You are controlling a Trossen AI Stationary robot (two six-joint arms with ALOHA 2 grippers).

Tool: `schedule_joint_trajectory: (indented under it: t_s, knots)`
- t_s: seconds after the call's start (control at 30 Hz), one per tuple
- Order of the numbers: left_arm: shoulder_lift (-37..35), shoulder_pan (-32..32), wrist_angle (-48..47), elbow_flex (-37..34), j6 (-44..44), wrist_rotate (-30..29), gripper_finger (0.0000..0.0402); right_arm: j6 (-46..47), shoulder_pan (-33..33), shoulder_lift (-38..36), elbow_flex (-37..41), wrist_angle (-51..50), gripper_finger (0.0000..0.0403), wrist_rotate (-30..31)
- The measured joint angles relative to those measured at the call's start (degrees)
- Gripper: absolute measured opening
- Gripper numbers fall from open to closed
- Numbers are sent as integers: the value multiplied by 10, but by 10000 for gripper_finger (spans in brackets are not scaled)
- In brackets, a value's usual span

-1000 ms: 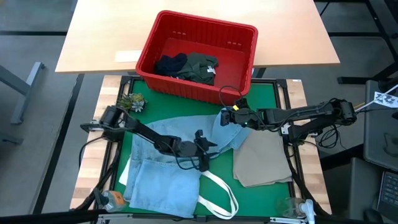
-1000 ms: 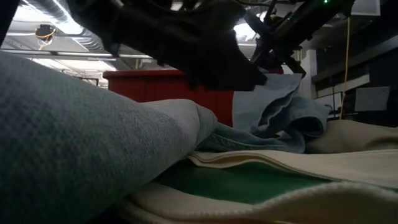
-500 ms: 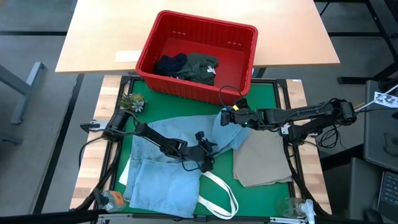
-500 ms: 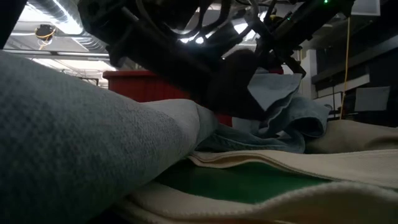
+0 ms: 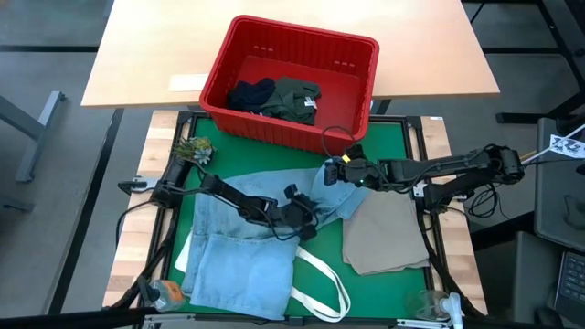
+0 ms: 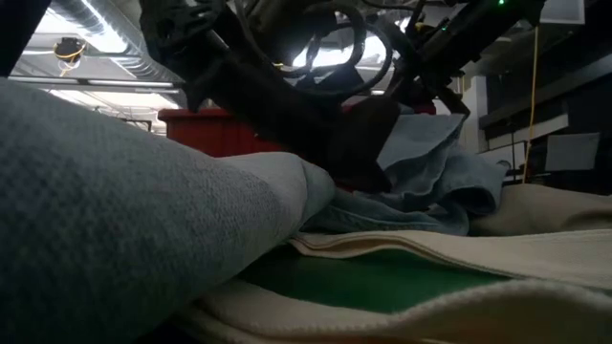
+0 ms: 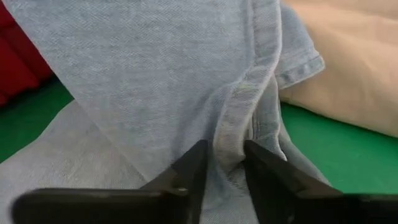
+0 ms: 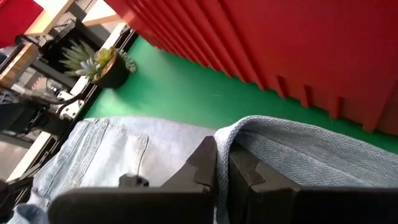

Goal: Fold Laundry from Bin
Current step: Fold the light blue pants

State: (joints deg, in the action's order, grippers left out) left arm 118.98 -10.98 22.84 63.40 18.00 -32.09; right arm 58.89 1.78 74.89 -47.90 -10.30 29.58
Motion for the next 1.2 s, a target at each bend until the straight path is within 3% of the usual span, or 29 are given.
schedule_joint_trajectory:
  t_s: [0.17, 0.4, 0.7, 0.97, 1.2]
  knots:
    - [-9, -3, 0, 0, 25, 39, 13, -45, 0, 0, 0, 0, 15, -27]
    - [-24, -13, 1, 0, 30, 63, 5, -56, 0, 0, 0, -1, 15, -38]
    - [-67, -24, 15, 0, 44, 122, 3, -102, -8, 0, 0, 0, 21, -103]
    - [-130, -14, 13, 0, 37, 134, 2, -140, -49, -2, 0, -1, 117, -177]
    - [-167, 4, -5, 0, 52, 132, 1, -275, -103, -34, -45, -69, 168, -298]
